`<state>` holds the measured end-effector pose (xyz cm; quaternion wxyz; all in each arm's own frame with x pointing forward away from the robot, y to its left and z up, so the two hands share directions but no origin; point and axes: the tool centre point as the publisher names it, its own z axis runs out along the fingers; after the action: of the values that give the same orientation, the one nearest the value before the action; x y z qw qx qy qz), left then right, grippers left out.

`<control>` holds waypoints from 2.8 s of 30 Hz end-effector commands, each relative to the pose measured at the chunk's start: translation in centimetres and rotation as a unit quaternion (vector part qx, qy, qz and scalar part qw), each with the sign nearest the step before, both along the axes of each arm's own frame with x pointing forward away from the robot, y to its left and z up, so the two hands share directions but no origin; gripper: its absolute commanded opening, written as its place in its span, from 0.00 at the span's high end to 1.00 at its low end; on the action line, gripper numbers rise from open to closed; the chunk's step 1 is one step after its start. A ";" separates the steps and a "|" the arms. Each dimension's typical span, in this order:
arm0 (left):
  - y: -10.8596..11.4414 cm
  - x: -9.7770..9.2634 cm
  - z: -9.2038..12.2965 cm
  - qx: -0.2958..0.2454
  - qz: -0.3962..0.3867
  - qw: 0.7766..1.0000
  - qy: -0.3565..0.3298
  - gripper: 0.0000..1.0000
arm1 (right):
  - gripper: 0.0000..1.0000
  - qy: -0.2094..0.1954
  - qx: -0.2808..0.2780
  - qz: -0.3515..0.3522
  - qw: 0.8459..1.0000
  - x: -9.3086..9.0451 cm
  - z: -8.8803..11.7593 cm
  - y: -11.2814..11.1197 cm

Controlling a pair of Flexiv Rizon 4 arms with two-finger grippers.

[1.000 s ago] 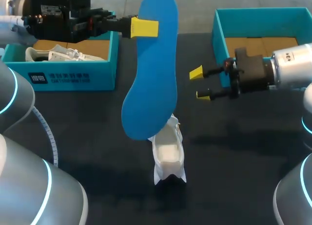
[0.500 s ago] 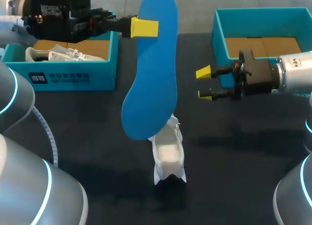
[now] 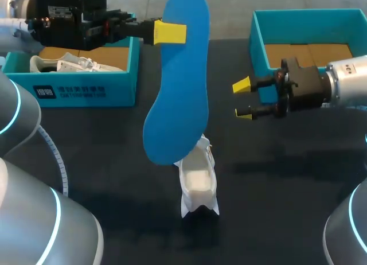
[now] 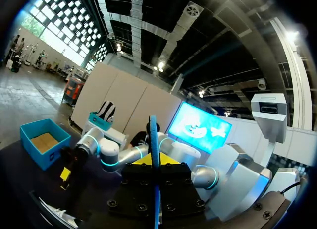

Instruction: Take the shoe out of the shoebox, open the shoe tongue, remove and reinsert the insole, then place the shoe into the shoebox

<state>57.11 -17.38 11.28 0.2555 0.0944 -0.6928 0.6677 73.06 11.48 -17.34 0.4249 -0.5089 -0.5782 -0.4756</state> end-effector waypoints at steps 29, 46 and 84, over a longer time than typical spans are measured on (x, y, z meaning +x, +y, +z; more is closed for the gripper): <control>1.1 3.7 -0.3 -0.049 0.066 0.923 -0.377 1.00 | 0.00 0.001 -0.001 0.000 1.000 0.1 0.0 0.1; 0.7 5.6 -4.6 -0.097 0.096 0.832 -0.537 1.00 | 0.00 0.001 -0.001 0.000 1.000 0.1 0.0 0.1; 1.3 6.1 -8.0 -0.117 0.092 0.587 -0.796 1.00 | 0.00 0.001 -0.001 0.000 1.000 0.1 0.0 0.1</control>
<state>62.81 -15.65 3.78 -0.4389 -0.4246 -0.5214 0.5960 73.22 11.50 -17.36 0.4260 -0.5086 -0.5788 -0.4742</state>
